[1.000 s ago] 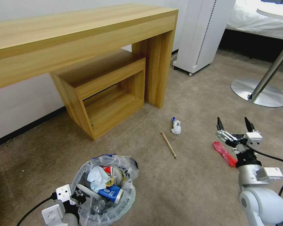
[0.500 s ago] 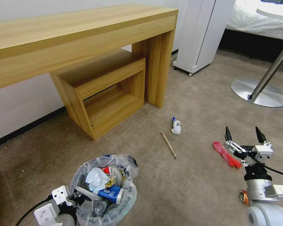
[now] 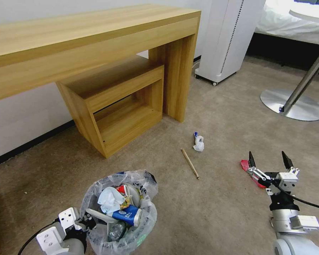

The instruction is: Pick up the trash bin and place the garbage on the floor into it.

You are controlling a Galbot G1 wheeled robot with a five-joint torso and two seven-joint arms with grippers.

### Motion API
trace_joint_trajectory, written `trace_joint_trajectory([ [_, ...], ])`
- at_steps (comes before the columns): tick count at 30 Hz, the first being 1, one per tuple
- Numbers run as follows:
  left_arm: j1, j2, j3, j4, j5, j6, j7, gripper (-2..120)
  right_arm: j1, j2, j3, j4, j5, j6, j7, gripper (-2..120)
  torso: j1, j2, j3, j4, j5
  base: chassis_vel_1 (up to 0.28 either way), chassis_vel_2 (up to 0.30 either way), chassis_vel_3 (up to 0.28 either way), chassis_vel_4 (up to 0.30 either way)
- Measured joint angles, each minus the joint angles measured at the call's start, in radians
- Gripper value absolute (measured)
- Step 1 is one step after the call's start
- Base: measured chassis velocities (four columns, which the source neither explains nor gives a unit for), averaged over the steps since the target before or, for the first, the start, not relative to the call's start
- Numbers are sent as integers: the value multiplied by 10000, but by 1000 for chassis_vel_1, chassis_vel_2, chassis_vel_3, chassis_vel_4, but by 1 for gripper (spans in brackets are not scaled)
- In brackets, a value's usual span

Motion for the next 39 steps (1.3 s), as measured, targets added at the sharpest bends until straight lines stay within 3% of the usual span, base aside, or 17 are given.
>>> trace_joint_trajectory([
  [20,96,-126,48,109,223,-209,-142,0,5,114,-27,-247,-292,223,39,100,1,0,0,1,0,-4,-8,-4,-4],
  [39,239,-164,102,64,385,-388,-182,0,-162,336,89,-136,-512,587,456,100,0,0,0,0,0,-81,-81,-73,-78],
])
